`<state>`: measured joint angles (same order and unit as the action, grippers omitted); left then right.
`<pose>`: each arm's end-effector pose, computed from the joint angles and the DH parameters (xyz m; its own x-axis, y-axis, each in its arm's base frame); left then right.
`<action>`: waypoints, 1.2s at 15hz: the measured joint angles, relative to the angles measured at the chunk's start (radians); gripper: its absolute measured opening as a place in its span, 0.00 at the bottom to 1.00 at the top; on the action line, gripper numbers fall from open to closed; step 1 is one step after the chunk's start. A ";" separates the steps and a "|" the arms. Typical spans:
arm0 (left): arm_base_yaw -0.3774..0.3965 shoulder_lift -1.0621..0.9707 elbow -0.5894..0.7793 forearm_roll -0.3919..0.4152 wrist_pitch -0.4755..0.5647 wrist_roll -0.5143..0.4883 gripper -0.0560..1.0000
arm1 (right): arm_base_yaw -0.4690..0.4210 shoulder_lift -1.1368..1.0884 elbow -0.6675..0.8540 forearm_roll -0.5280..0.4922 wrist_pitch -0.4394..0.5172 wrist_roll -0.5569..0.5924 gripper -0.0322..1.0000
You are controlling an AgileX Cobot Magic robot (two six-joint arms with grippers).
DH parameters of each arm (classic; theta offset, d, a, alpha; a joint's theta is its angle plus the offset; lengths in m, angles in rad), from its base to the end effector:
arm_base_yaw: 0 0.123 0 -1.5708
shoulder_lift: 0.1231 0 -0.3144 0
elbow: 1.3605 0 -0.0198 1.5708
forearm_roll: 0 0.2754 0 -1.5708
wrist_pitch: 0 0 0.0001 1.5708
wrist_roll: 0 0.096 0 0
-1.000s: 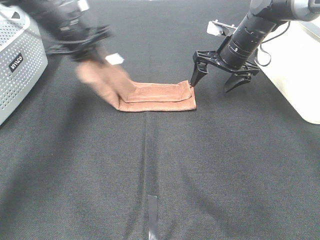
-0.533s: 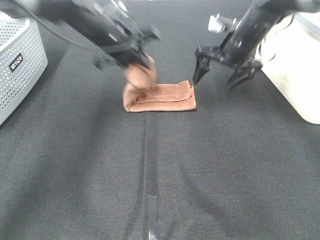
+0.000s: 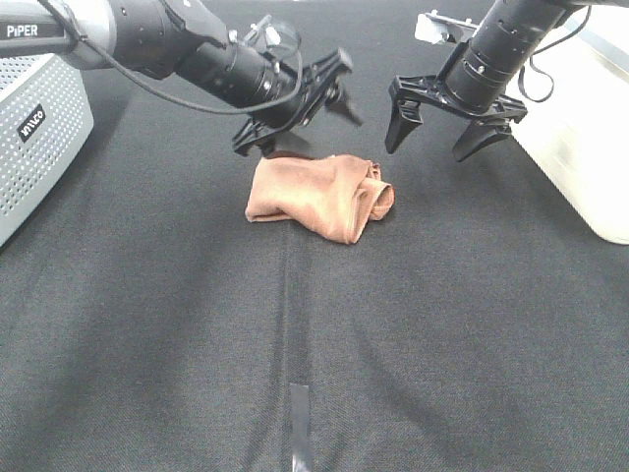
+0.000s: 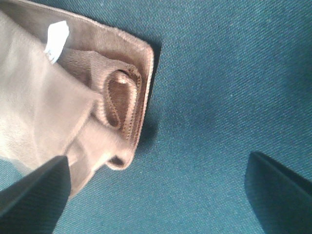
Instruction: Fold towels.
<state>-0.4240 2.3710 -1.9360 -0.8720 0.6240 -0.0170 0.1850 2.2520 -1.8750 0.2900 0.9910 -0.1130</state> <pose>0.5085 -0.2767 0.1769 -0.9188 -0.2789 -0.2794 0.0112 0.6890 -0.7246 0.5112 0.1190 0.1925 -0.9473 -0.1288 -0.2932 -0.2041 0.9484 0.2425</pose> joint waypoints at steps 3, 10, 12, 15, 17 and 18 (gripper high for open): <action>0.060 0.000 -0.078 -0.011 0.011 0.048 0.75 | 0.000 0.000 0.000 0.124 0.008 -0.003 0.91; 0.262 0.000 -0.123 0.080 0.086 0.063 0.75 | 0.030 0.048 0.000 0.742 0.108 -0.305 0.91; 0.283 0.000 -0.123 0.105 0.103 0.064 0.75 | 0.069 0.100 0.000 0.801 0.108 -0.348 0.91; 0.284 0.000 -0.123 0.130 0.126 0.064 0.75 | 0.084 0.170 0.000 0.805 0.085 -0.395 0.91; 0.284 0.000 -0.123 0.131 0.132 0.064 0.75 | 0.061 0.182 0.000 0.788 0.073 -0.395 0.91; 0.284 0.000 -0.123 0.131 0.139 0.064 0.75 | 0.038 0.190 0.000 0.754 0.066 -0.393 0.91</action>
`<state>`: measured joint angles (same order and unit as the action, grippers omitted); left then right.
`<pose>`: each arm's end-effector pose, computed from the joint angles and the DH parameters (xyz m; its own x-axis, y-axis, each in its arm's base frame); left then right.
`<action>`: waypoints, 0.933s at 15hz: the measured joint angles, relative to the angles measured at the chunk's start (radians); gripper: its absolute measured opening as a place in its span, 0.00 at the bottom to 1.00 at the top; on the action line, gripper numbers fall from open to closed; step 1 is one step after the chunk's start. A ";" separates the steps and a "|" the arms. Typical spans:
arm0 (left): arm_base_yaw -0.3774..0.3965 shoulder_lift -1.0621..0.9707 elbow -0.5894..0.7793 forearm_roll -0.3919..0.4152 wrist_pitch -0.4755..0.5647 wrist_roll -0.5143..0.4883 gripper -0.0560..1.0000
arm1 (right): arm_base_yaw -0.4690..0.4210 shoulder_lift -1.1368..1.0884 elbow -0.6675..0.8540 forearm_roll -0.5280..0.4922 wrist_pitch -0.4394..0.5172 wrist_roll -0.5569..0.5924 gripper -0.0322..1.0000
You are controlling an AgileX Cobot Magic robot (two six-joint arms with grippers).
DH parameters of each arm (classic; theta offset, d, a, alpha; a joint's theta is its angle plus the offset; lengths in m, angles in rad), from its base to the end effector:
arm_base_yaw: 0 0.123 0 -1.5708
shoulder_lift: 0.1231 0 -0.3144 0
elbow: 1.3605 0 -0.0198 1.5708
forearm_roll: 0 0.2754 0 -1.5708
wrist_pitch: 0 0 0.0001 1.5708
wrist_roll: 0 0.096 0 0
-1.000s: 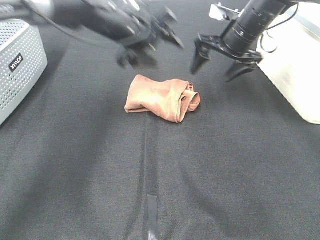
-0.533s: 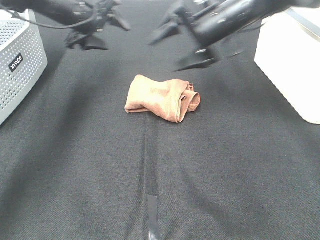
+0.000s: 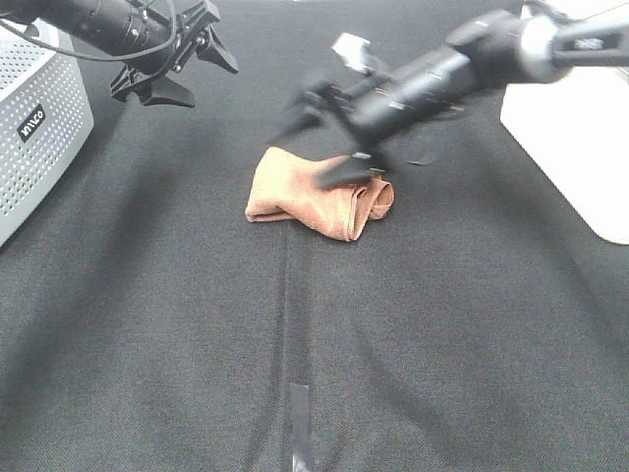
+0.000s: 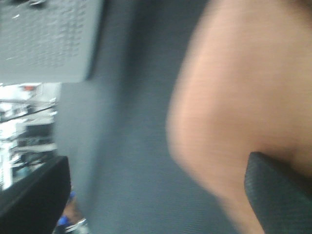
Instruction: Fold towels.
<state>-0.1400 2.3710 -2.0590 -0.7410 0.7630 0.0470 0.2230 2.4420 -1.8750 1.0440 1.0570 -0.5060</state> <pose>0.5684 -0.1254 0.2073 -0.8541 -0.3368 -0.3963 -0.0059 0.7682 -0.6401 0.5100 0.1898 0.1258 -0.9732 -0.0895 -0.2118 -0.2215 0.6119 0.7593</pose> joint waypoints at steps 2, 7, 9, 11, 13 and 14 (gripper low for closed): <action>0.000 0.000 0.000 0.000 0.027 0.000 0.75 | -0.043 0.012 0.000 -0.105 -0.024 0.028 0.91; 0.000 -0.015 0.000 0.022 0.108 0.058 0.75 | -0.076 -0.007 -0.062 -0.230 -0.006 0.053 0.91; 0.000 -0.058 0.000 0.063 0.180 0.083 0.75 | -0.082 -0.076 -0.079 -0.323 0.036 0.083 0.91; 0.000 -0.127 0.000 0.162 0.289 0.090 0.75 | -0.082 -0.166 -0.082 -0.424 0.104 0.168 0.91; -0.001 -0.186 0.000 0.238 0.369 0.082 0.75 | -0.081 -0.216 -0.082 -0.481 0.146 0.211 0.91; -0.001 -0.221 0.000 0.278 0.405 0.068 0.75 | -0.080 -0.243 -0.082 -0.499 0.148 0.231 0.91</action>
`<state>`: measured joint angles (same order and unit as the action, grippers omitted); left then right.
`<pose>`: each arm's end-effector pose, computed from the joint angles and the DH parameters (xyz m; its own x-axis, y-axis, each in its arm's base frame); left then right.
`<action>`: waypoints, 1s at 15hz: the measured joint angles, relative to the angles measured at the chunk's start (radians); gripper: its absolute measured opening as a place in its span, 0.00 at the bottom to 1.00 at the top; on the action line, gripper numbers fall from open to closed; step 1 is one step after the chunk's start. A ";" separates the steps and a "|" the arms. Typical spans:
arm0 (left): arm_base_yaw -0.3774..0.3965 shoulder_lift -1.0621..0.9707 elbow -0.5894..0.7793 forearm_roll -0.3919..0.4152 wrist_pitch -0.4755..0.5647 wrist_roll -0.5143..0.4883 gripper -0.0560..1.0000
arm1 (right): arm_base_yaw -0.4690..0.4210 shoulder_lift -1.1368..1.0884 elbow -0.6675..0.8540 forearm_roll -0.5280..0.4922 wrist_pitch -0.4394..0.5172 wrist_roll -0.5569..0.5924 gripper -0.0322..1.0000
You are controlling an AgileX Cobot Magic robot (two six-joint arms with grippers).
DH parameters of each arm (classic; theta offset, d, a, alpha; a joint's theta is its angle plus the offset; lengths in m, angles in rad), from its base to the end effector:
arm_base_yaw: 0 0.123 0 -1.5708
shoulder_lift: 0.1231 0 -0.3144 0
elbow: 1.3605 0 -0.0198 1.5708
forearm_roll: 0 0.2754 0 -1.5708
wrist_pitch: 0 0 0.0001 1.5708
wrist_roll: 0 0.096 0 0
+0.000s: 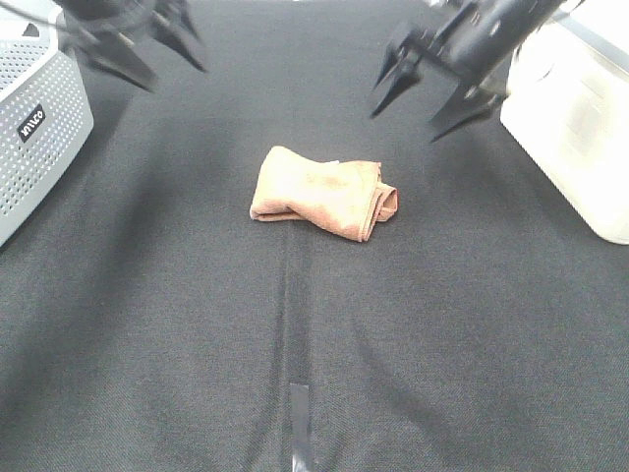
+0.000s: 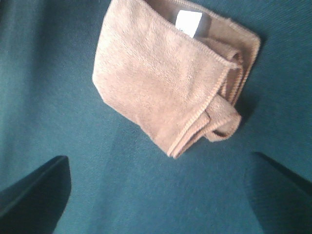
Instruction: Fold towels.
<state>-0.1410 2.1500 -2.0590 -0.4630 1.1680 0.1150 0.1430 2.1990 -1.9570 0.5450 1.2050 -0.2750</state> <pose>0.5051 -0.1116 0.3026 -0.9163 0.0581 -0.3962 0.2307 0.8853 -0.4038 0.4999 0.1190 0.2488 -0.9377 -0.1893 -0.2914 -0.3090 0.8379 0.4500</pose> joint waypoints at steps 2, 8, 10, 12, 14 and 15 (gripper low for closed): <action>-0.002 -0.033 0.000 0.040 0.021 -0.016 0.75 | 0.001 -0.029 0.009 -0.012 0.000 0.021 0.91; -0.033 -0.339 0.094 0.333 0.041 -0.115 0.75 | 0.003 -0.367 0.252 -0.134 0.003 0.056 0.91; -0.033 -0.492 0.277 0.350 0.041 -0.115 0.75 | 0.003 -0.536 0.417 -0.156 0.004 0.056 0.91; -0.033 -0.637 0.456 0.360 0.043 -0.115 0.75 | 0.003 -0.691 0.553 -0.164 0.004 0.056 0.91; -0.033 -0.789 0.627 0.361 0.045 -0.115 0.75 | 0.003 -0.856 0.706 -0.164 0.005 0.057 0.91; -0.033 -0.884 0.720 0.361 0.045 -0.115 0.75 | 0.003 -0.935 0.775 -0.164 0.005 0.058 0.91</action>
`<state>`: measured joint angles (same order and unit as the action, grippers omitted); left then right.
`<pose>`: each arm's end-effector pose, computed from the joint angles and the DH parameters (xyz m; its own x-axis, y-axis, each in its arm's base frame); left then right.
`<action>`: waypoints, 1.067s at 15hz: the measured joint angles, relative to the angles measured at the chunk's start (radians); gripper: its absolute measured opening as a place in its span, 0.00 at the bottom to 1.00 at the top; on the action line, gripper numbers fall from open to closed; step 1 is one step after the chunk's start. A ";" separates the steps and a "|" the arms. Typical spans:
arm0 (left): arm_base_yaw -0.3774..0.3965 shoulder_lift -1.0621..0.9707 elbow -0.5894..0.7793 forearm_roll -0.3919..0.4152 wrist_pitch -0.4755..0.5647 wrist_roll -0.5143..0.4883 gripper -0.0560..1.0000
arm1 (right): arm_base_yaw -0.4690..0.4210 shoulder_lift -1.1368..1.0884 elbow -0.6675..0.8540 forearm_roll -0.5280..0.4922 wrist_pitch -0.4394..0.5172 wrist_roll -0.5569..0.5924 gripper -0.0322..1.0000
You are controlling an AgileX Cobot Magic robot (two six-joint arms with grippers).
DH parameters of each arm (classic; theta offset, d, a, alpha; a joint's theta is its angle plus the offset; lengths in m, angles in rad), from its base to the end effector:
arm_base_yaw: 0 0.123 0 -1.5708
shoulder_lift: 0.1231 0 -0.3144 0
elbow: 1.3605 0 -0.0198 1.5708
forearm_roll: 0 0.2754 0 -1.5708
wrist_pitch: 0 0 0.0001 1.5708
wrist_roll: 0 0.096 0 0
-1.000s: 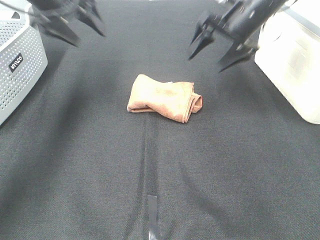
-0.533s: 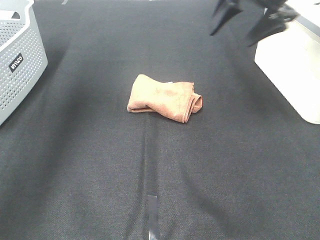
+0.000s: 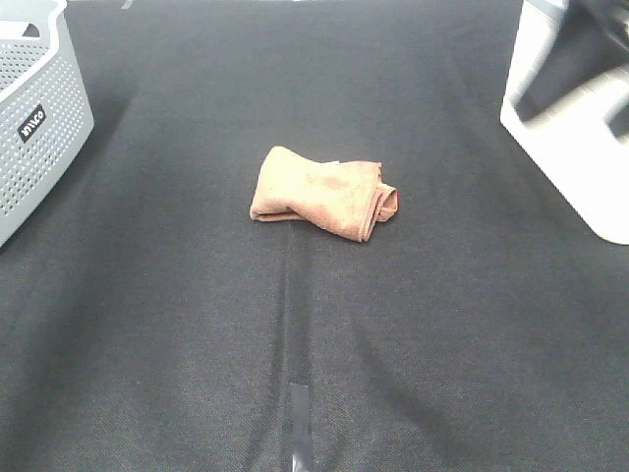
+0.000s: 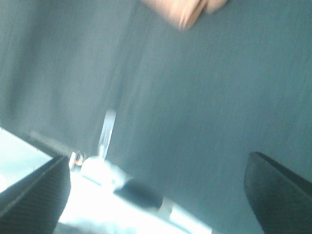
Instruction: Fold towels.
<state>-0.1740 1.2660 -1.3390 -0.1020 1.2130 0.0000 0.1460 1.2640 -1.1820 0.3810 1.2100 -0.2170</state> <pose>0.2538 -0.0539 0.4127 -0.8622 0.1153 -0.4933 0.1882 0.9770 -0.1005 0.2446 0.0697 0.3701 -0.8915 -0.2035 -0.4048 -0.3368 0.8953 0.2915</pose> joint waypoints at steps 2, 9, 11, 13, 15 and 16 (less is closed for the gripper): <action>0.000 -0.194 0.159 0.001 0.001 0.000 0.75 | 0.000 -0.172 0.145 -0.005 0.001 0.005 0.91; 0.000 -0.938 0.558 0.001 0.004 0.009 0.75 | 0.000 -0.795 0.530 -0.138 -0.008 0.138 0.91; 0.000 -1.134 0.618 0.001 0.004 0.051 0.75 | 0.000 -0.992 0.573 -0.216 -0.008 0.177 0.91; 0.000 -1.260 0.654 -0.003 0.006 0.088 0.75 | 0.000 -1.138 0.596 -0.261 -0.016 0.181 0.91; 0.000 -1.271 0.685 -0.036 0.007 0.108 0.75 | 0.000 -1.241 0.630 -0.298 -0.034 0.184 0.91; 0.000 -1.271 0.704 -0.051 -0.004 0.134 0.75 | 0.000 -1.266 0.636 -0.315 -0.045 0.197 0.91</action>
<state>-0.1740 -0.0050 -0.6350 -0.1530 1.2090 0.1340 0.1460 -0.0020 -0.5460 0.0660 1.1650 -0.0200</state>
